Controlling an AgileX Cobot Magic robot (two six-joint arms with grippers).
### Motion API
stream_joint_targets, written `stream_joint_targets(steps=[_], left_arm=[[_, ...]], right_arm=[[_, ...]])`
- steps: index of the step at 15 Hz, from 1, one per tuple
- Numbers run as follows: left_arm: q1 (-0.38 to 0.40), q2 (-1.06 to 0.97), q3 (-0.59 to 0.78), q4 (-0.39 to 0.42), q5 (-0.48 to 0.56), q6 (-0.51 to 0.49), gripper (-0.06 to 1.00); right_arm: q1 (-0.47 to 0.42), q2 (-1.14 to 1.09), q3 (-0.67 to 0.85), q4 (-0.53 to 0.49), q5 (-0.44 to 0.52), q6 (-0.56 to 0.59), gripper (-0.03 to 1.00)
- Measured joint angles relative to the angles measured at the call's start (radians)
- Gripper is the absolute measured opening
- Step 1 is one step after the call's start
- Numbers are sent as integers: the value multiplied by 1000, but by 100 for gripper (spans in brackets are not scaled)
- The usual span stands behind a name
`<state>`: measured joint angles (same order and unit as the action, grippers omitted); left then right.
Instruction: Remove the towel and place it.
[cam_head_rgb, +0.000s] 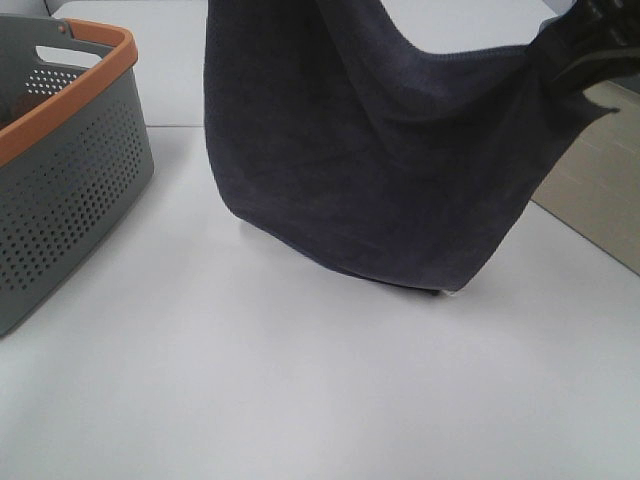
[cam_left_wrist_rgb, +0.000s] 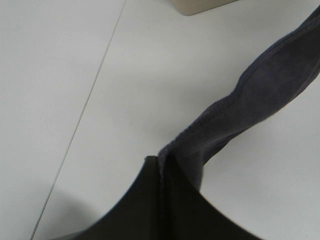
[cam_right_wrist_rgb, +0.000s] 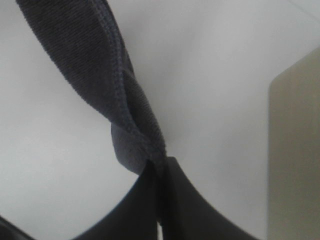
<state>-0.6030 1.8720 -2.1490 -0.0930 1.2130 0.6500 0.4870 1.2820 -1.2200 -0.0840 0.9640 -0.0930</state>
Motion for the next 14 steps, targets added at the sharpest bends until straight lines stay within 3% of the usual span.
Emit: stream_joint_targets(steps=[2, 3, 6, 11, 14], left_arm=[[0, 10, 0, 93, -17, -60, 0], [4, 37, 0, 185, -119, -142, 0], [38, 78, 0, 218, -287, -218, 0], [127, 182, 0, 246, -682, -268, 0], [155, 247, 0, 259, -833, -280, 0]], right_arm=[[0, 28, -34, -77, -19, 0, 0], [0, 91, -81, -136, -95, 0, 0], [0, 183, -150, -239, -185, -1, 0], [-2, 394, -346, -547, -361, 17, 0], [-66, 508, -459, -603, -454, 80, 0]])
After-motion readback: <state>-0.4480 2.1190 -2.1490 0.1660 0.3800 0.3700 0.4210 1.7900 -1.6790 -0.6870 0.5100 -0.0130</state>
